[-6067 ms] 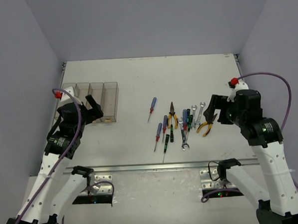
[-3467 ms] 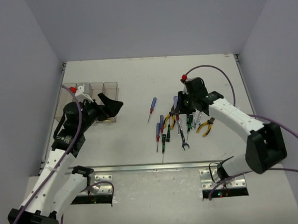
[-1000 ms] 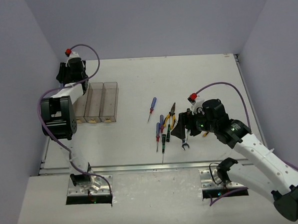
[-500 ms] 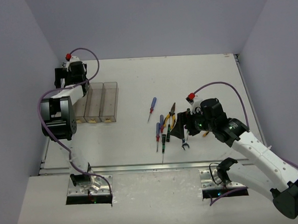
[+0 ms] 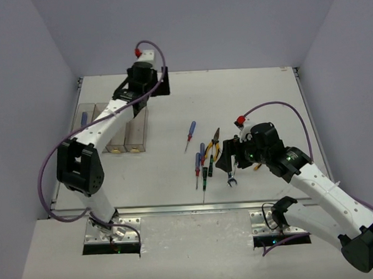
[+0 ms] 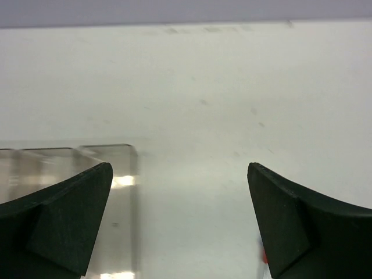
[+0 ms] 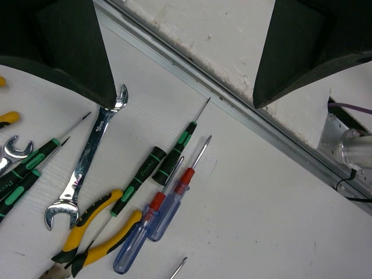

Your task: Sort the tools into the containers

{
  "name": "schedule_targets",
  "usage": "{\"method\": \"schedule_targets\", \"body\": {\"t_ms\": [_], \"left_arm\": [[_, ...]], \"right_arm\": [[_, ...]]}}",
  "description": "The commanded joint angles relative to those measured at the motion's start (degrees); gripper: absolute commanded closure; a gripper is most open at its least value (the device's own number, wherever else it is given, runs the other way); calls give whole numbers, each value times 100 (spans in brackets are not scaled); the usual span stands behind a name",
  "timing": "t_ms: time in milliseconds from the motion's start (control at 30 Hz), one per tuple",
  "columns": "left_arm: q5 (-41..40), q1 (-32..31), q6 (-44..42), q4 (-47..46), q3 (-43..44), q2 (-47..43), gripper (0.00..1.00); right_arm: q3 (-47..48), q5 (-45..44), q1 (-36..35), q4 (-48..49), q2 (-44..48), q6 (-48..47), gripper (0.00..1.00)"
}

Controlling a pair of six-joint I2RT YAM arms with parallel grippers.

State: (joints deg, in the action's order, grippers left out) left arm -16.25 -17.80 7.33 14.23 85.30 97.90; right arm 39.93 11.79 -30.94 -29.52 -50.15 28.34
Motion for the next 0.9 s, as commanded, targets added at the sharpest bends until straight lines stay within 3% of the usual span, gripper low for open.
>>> {"method": "schedule_targets", "body": {"t_ms": [0, 200, 367, 567, 600, 733, 800, 867], "left_arm": [[1200, -754, 532, 598, 254, 932, 5], [1247, -1280, 611, 922, 1066, 2190, 14], [1282, -1414, 743, 945, 1147, 2567, 24], [1239, -1499, 805, 968, 1077, 2901, 43], [1143, -1541, 799, 998, 1077, 2967, 49], [966, -1659, 756, 1087, 1117, 3050, 89], [970, -1663, 728, 1127, 1171, 3031, 98], [842, -1657, 651, 1261, 1281, 2942, 100]], "right_arm": [[321, -108, -17, -209, -12, -83, 1], [286, 42, -17, -335, -30, -56, 1], [237, 131, -17, -367, -38, -57, 1], [252, 157, -17, -352, -56, -101, 1], [252, 151, -17, -352, -62, -119, 1], [252, 131, -11, -352, -91, -156, 1], [261, 122, -17, -359, -94, -163, 1], [252, 114, -17, -336, -92, -179, 1]]}}
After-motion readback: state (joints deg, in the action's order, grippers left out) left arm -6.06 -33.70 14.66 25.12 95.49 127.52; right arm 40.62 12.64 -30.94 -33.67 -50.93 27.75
